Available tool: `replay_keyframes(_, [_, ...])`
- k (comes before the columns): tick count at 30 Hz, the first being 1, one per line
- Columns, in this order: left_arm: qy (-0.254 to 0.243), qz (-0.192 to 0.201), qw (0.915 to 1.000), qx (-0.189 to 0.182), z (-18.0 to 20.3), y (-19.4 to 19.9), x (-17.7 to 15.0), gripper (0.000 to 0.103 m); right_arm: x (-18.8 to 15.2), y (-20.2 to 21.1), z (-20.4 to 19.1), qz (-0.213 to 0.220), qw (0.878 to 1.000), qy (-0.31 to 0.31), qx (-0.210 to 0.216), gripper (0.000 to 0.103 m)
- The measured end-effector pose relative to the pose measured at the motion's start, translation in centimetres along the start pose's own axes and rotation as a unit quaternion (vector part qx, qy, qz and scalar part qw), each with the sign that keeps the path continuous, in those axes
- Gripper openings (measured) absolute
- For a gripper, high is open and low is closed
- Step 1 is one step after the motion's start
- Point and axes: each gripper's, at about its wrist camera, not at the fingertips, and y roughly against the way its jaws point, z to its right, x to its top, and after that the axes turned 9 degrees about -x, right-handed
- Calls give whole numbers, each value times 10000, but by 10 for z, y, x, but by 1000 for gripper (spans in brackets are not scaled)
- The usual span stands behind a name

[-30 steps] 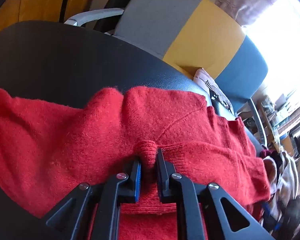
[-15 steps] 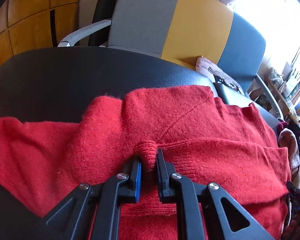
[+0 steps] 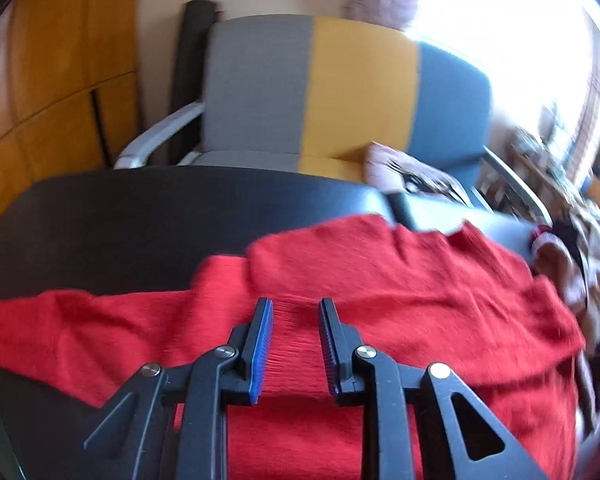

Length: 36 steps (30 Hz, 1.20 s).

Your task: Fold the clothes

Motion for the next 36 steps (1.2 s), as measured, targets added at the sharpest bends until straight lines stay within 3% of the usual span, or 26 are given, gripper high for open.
replay_keyframes(3, [-13, -241, 9997, -86, 10, -18, -4, 23, 16, -1, -5, 228, 9997, -31, 126, 49])
replay_keyframes(7, [146, -462, 9987, 140, 5, -42, -18, 26, 39, -48, -28, 125, 9998, 111, -86, 48])
replay_keyframes(11, [392, -298, 9987, 91, -6, -47, -21, 28, 39, -115, -39, -371, 9978, 146, -530, 45])
replay_keyframes(14, [528, -220, 9983, 134, -11, -54, -16, 28, 37, -130, -49, -45, 9970, 390, -664, 47])
replay_keyframes(22, [803, -97, 9967, 76, -22, -61, -6, 28, 60, -157, -63, 117, 9915, 957, -874, 49])
replay_keyframes(25, [1157, -37, 9930, -213, -34, -54, -6, 28, 60, -157, -66, 172, 9900, 1011, -973, 49])
replay_keyframes(28, [1694, 84, 9853, -209, -61, -26, -12, 29, 58, -157, -67, 185, 9888, 1050, -1040, 50])
replay_keyframes(32, [2347, 254, 9713, 290, -123, 20, -26, 34, 57, -156, -68, 184, 9884, 1062, -1070, 50])
replay_keyframes(36, [3515, 318, 9330, 705, -220, 62, -45, 44, 57, -156, -69, 190, 9876, 1085, -1115, 51])
